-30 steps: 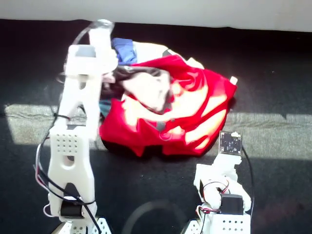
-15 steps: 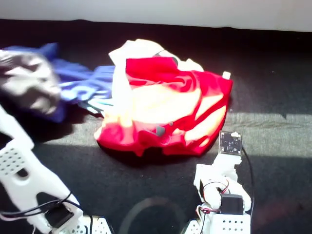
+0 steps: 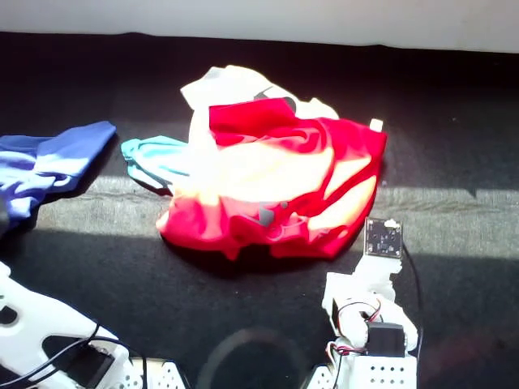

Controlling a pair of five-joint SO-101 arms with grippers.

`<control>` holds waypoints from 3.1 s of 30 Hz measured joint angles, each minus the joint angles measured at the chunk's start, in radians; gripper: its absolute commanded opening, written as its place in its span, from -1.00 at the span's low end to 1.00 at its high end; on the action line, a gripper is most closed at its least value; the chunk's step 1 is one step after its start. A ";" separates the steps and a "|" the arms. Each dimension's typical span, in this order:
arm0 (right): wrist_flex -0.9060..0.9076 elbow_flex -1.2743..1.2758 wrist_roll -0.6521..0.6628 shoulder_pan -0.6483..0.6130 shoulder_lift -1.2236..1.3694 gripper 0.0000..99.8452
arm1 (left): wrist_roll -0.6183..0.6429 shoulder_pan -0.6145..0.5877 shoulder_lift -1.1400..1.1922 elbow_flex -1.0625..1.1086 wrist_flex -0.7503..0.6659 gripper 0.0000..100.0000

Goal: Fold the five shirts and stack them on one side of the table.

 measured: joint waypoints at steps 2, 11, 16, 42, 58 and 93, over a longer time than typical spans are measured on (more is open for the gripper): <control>0.000 0.000 0.000 0.000 0.000 -0.99 | 0.000 0.014 -0.003 0.000 0.031 -0.52; 0.000 0.000 0.000 0.000 0.000 -0.99 | 0.000 0.221 -0.101 -0.002 0.103 -0.64; 0.000 0.000 0.000 0.000 0.000 -0.99 | 0.000 0.425 -0.195 -0.002 0.103 -0.64; 0.000 0.000 0.000 0.000 0.000 -0.99 | 0.046 1.229 -0.486 1.323 -0.175 -0.45; 0.000 0.000 0.000 0.000 0.000 -0.99 | 0.095 1.180 -0.301 1.309 -0.222 -0.98; 0.000 0.000 0.000 0.000 0.000 -0.99 | -0.149 -0.028 -0.838 0.954 -0.623 -0.98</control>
